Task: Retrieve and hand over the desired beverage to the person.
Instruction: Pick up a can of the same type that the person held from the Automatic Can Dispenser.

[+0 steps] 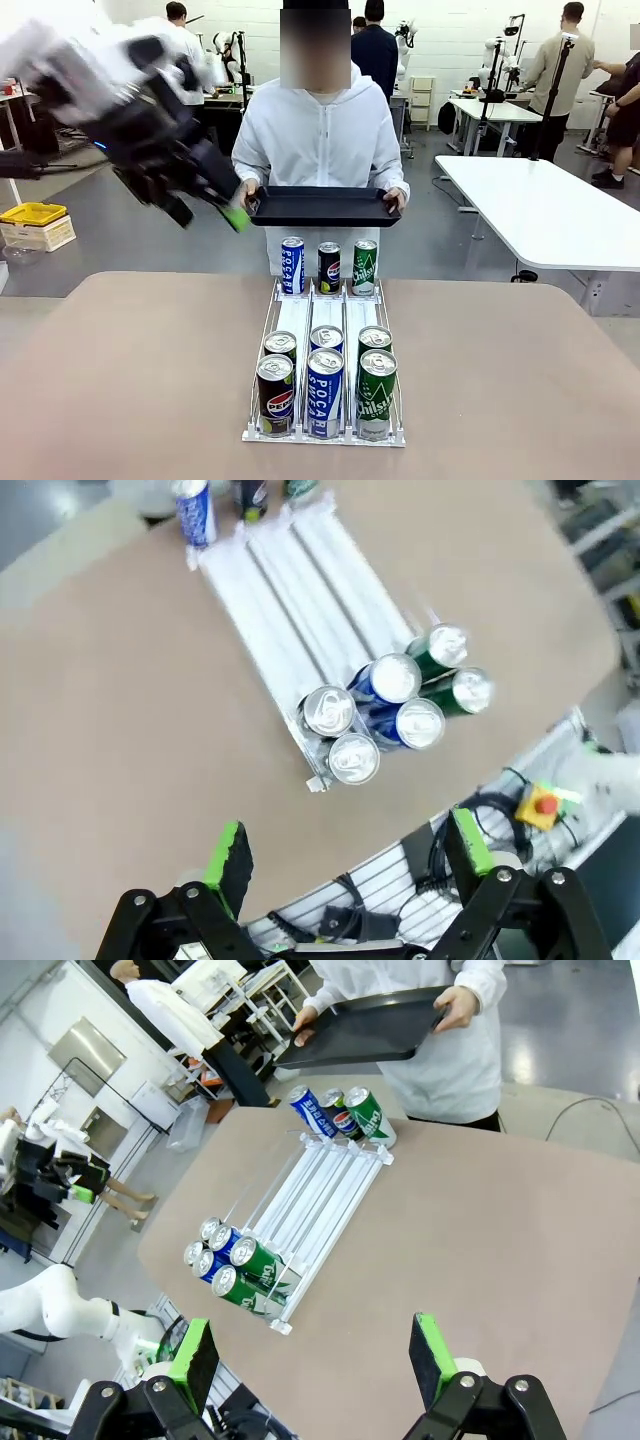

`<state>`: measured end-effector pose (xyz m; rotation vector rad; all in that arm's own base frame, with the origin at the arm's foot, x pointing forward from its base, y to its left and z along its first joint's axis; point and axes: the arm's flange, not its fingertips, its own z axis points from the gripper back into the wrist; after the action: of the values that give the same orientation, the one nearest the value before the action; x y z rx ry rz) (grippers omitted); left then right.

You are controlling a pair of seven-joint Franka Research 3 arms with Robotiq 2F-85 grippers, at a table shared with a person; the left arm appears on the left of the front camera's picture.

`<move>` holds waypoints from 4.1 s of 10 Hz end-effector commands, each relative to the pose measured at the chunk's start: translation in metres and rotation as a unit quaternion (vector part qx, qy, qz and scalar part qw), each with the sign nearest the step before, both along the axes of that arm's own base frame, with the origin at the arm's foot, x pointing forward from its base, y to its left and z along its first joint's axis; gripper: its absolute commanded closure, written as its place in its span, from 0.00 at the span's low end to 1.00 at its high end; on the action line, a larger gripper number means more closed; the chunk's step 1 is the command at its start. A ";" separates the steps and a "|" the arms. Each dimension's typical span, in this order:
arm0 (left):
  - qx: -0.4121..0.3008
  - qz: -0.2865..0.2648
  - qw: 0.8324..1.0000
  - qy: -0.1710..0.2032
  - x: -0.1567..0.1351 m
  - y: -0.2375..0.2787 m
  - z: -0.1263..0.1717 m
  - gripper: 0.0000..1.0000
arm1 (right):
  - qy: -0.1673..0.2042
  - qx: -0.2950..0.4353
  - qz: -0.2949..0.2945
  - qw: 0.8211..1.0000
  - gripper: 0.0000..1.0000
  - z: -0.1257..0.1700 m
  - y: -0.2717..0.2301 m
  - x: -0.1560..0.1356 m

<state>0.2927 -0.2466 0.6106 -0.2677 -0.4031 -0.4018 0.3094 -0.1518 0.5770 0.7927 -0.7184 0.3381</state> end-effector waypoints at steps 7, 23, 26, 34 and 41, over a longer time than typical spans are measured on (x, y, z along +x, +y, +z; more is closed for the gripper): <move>0.084 0.095 0.991 0.031 -0.020 -0.052 -0.058 0.00 | -0.013 0.013 0.005 1.000 0.00 0.000 -0.001 0.003; 0.132 0.197 0.966 0.106 -0.017 -0.159 -0.119 0.00 | -0.013 0.013 0.005 1.000 0.00 0.000 -0.001 0.003; 0.110 0.183 0.967 0.137 -0.002 -0.160 -0.137 0.00 | -0.013 0.013 0.005 1.000 0.00 0.000 -0.001 0.003; 0.093 0.176 0.968 0.154 0.025 -0.174 -0.153 0.00 | -0.013 0.013 0.005 1.000 0.00 0.000 -0.001 0.003; 0.100 0.168 0.970 0.147 0.037 -0.170 -0.173 0.00 | -0.013 0.013 0.005 1.000 0.00 0.000 -0.001 0.003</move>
<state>0.3287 -0.4138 0.4412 -0.0586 -0.0819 -0.0603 0.3091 -0.1526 0.5766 0.7912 -0.7171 0.3374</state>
